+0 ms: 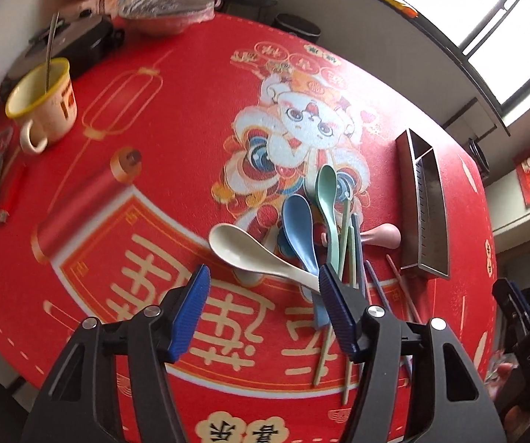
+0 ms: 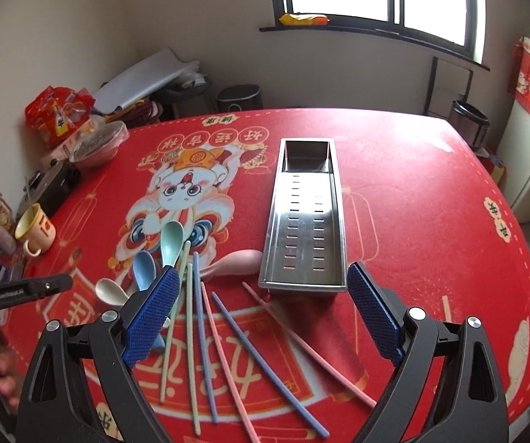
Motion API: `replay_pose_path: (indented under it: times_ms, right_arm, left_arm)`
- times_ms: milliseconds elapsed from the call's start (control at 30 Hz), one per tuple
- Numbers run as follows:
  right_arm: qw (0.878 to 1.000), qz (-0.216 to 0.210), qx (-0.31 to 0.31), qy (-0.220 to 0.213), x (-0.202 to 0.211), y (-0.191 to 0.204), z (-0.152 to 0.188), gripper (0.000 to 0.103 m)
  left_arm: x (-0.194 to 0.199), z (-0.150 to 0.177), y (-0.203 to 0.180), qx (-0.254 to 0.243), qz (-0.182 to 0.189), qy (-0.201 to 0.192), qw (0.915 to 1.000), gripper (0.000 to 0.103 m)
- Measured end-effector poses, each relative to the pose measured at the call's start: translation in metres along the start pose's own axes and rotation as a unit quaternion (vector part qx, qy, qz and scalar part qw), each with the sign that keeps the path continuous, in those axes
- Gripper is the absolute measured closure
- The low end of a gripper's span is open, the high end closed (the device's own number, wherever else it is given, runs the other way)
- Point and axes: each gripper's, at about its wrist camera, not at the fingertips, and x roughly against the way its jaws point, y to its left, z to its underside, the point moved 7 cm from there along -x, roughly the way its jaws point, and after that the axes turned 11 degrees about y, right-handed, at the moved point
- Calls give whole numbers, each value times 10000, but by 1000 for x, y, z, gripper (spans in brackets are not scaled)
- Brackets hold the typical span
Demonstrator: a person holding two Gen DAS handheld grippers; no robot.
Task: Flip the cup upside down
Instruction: 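Reach the left gripper to the cream spoon and close on it, then lift the cream spoon with the left gripper while the right gripper approaches the blue chopstick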
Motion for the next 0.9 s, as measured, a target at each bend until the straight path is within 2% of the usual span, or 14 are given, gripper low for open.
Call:
replay_pose_path:
  times_ms: [133, 300, 467, 600, 800, 900]
  right_arm:
    - [9998, -92, 74, 162, -13, -14, -2, 14]
    - [9993, -178, 207, 267, -25, -30, -6, 14]
    - [9987, -217, 305, 349, -31, -43, -9, 14]
    - [9983, -249, 343, 411, -36, -53, -10, 14]
    - [9978, -222, 450, 443, -38, -63, -10, 14]
    - [9976, -187, 471, 477, -39, -67, -10, 14]
  left_arm:
    - [-26, 3, -1, 727, 430, 330, 9959, 48]
    - [-55, 8, -4, 1474, 751, 581, 9845, 55]
    - [-72, 11, -5, 2076, 991, 654, 9710, 57]
    - [-76, 7, -7, 2286, 955, 456, 9678, 65]
    - [-85, 7, -7, 2621, 1171, 348, 9573, 66]
    - [-90, 7, -7, 2707, 1199, 306, 9547, 66]
